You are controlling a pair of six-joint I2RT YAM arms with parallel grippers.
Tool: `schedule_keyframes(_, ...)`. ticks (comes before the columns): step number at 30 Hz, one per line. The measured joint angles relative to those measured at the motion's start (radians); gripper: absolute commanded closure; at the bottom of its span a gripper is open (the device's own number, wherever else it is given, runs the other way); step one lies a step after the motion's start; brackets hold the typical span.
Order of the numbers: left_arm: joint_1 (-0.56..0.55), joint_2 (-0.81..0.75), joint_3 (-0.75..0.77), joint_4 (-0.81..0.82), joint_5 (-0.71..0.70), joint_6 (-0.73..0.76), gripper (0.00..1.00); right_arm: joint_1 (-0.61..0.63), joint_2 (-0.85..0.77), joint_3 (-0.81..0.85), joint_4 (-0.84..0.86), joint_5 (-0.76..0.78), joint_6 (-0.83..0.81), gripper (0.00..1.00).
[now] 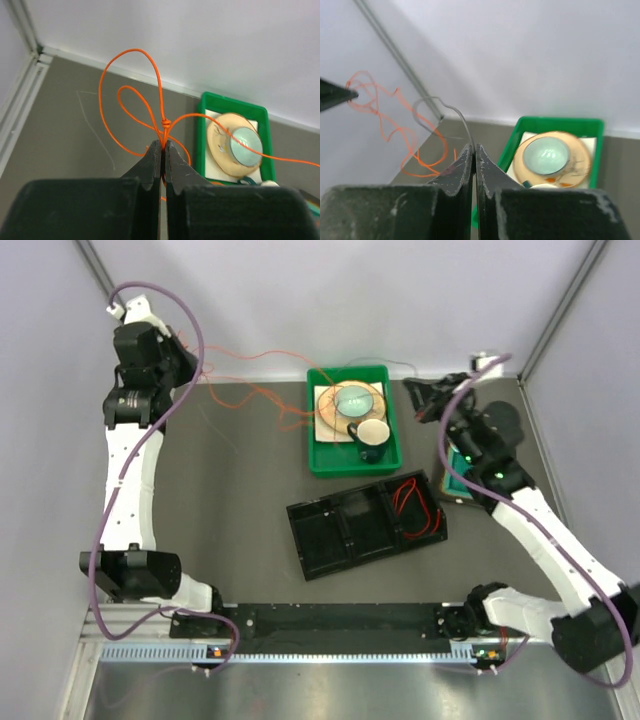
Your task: Untangle the cables
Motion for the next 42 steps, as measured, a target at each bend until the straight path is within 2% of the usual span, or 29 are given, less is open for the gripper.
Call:
schedule_keyframes(6,0.076,0.003,-0.078,0.008,-0.002,-0.025,1.00,-0.137,-0.160,-0.014,-0.072,0.027,-0.014,1.00)
schedule_keyframes(10,0.104,0.013,-0.083,0.008,0.000,-0.036,1.00,-0.196,-0.219,-0.014,-0.122,0.069,-0.037,1.00)
schedule_keyframes(18,0.147,0.016,-0.093,0.023,0.048,-0.056,1.00,-0.392,-0.300,-0.013,-0.217,0.108,-0.032,1.00)
schedule_keyframes(27,0.137,-0.006,-0.102,0.066,0.285,-0.085,1.00,-0.397,-0.306,-0.013,-0.248,0.049,-0.010,1.00)
schedule_keyframes(34,0.057,-0.202,-0.202,0.114,0.470,-0.111,1.00,-0.397,-0.307,-0.014,-0.249,0.020,0.011,1.00)
schedule_keyframes(42,0.039,-0.364,-0.302,0.180,0.604,-0.169,1.00,-0.397,-0.310,-0.046,-0.245,-0.017,0.055,1.00)
